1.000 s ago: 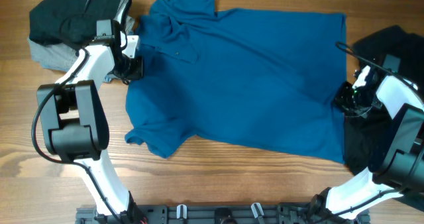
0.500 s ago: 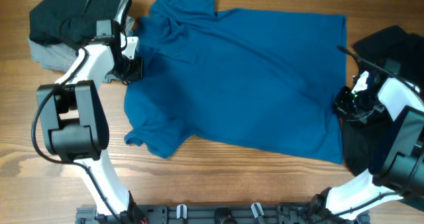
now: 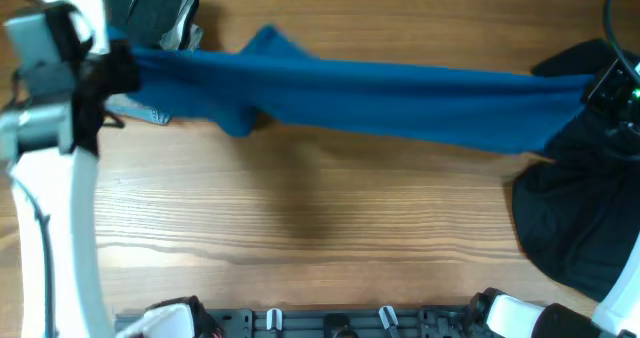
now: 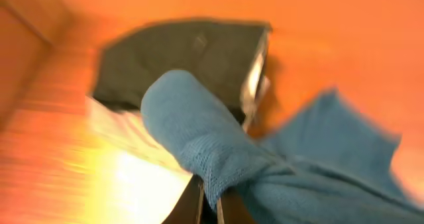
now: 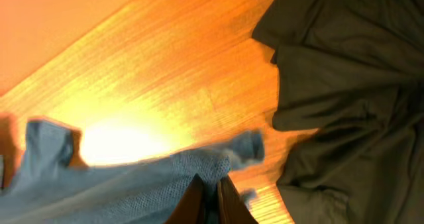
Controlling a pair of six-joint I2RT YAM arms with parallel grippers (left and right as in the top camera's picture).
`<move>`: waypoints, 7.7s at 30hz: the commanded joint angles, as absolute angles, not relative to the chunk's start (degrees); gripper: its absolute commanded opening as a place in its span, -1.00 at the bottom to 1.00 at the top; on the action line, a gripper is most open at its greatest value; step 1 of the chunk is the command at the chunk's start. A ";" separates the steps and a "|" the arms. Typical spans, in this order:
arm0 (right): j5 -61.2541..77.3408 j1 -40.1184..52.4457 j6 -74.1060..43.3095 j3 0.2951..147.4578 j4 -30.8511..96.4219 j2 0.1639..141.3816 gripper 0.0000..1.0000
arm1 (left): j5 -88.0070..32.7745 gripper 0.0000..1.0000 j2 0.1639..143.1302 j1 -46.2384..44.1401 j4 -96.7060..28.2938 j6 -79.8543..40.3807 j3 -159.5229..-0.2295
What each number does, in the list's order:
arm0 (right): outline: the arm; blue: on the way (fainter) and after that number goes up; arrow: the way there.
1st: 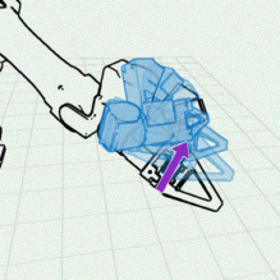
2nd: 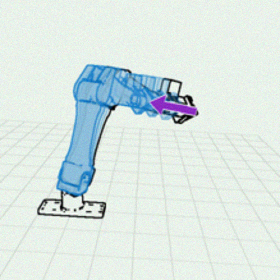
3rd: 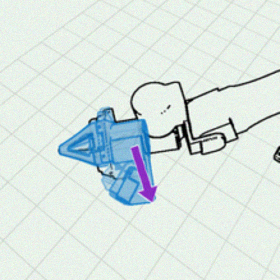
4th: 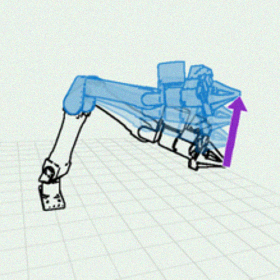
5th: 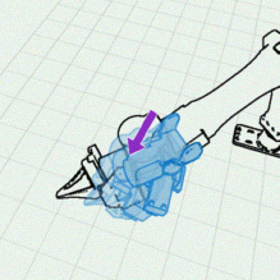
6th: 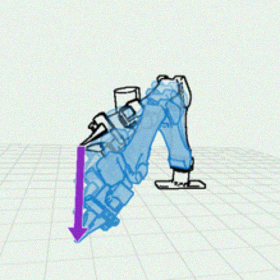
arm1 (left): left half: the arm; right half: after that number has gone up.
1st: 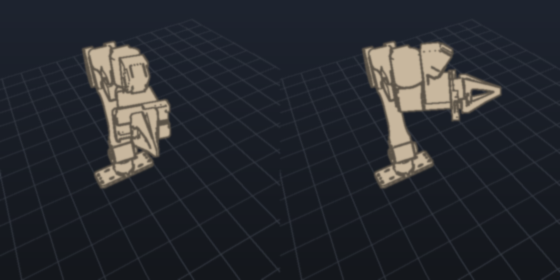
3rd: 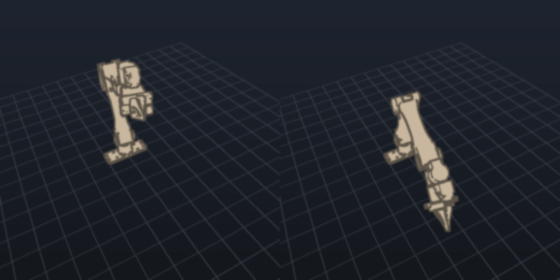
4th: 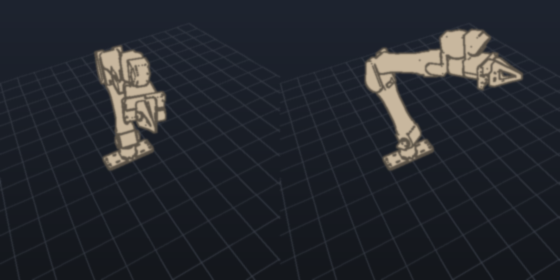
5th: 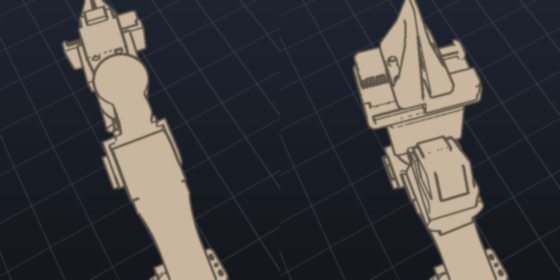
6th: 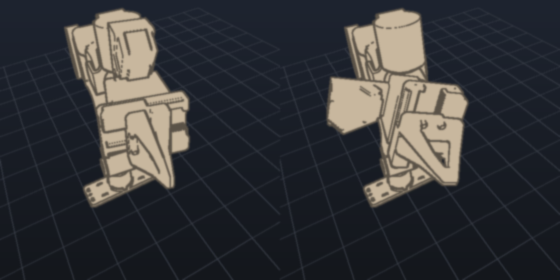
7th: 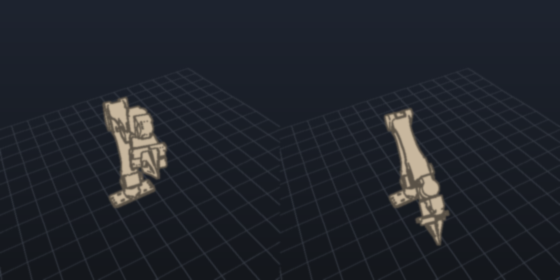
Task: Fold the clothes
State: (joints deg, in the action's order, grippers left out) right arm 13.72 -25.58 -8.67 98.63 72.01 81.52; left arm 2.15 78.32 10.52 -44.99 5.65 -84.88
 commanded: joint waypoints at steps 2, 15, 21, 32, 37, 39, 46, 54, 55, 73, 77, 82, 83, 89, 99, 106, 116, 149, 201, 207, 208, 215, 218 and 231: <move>9.87 -25.96 -9.17 109.36 78.43 80.95 -0.92 | 6.07 -0.92 64.16 13.34 -41.65 4.25 -86.19; 8.21 -25.96 -10.76 125.71 92.12 76.14 -0.90 | 1.32 -0.92 56.25 13.34 -40.58 4.62 -92.12; 11.88 -25.96 -10.48 126.58 91.44 79.15 -0.92 | 0.91 -0.92 62.74 8.86 -41.85 4.62 -92.23; 8.32 -25.96 -16.69 129.99 92.09 62.00 -0.92 | 3.31 -0.92 46.94 8.73 -45.47 5.43 -92.23; 7.33 -25.96 -12.53 129.99 91.77 75.31 -0.91 | -3.84 -0.92 61.47 8.73 -42.46 6.83 -92.23; 11.20 -25.96 -9.39 129.99 92.05 84.55 -0.91 | -11.27 -0.92 69.95 8.32 -39.94 6.83 -92.23; 16.86 -23.77 -4.51 129.99 84.99 120.92 -0.84 | -17.76 -0.92 112.75 -1.93 -21.08 6.79 -92.23; 16.62 -23.88 -3.90 130.15 72.18 128.35 0.26 | -14.70 0.97 120.05 -2.68 -11.53 -0.49 -93.17; 16.62 -24.27 -3.86 130.15 74.04 126.39 0.27 | -14.72 1.00 117.19 -2.09 -15.31 -0.49 -93.36; 16.12 -24.32 -7.81 98.91 79.61 108.66 0.45 | -15.59 0.19 110.61 -1.69 -52.88 7.09 -71.35; 13.93 -24.36 -9.41 88.86 74.81 108.66 0.44 | -14.68 -0.92 110.61 -1.28 -54.39 6.96 -68.88; 14.28 -24.23 -11.92 76.03 68.47 108.66 0.45 | -3.62 -0.92 110.56 3.86 -63.59 -4.01 -68.88; 14.20 -24.18 -11.92 73.21 67.24 108.66 0.45 | -3.84 -0.92 110.52 6.42 -64.14 -6.31 -68.88; 13.91 -24.18 -11.99 63.29 60.20 108.66 0.44 | -7.44 -0.92 110.41 9.87 -63.94 -6.44 -68.90; 11.16 -25.04 -10.59 82.46 71.99 100.49 0.53 | -14.57 -0.53 103.68 8.56 -71.11 -6.28 -88.09; 24.40 -22.65 -2.94 81.93 65.69 99.90 0.38 | -11.55 -0.85 110.32 -1.52 -42.65 -6.26 -87.96; 20.25 -21.17 -8.23 79.44 49.52 99.98 0.58 | -3.92 0.13 115.15 -1.45 -26.24 -1.74 -88.09; 4.84 -21.34 -18.22 74.32 24.34 123.02 -0.81 | -8.82 -0.92 126.48 -0.08 4.51 -26.22 -88.09; 12.25 -21.39 -13.06 74.35 31.33 114.06 -0.24 | -29.06 -0.07 119.98 0.95 -8.25 -13.37 -89.69; 14.70 -21.39 -10.07 74.35 45.32 86.37 0.06 | -23.11 0.15 94.85 7.22 -45.47 -3.25 -89.69; 14.68 -21.39 -10.63 74.35 47.70 82.48 0.16 | -20.36 0.10 93.60 8.23 -50.06 -3.25 -89.69; 14.85 -21.39 -13.69 71.13 66.96 77.47 0.36 | -20.21 0.32 96.49 10.98 -67.92 -3.42 -75.90; 14.90 -21.39 -15.20 65.45 66.59 82.30 0.38 | -22.87 0.32 96.57 10.85 -65.32 -3.40 -64.99; 15.05 -21.39 -16.78 59.33 61.04 91.72 0.51 | -14.04 -0.10 96.57 10.72 -54.98 -10.09 -49.32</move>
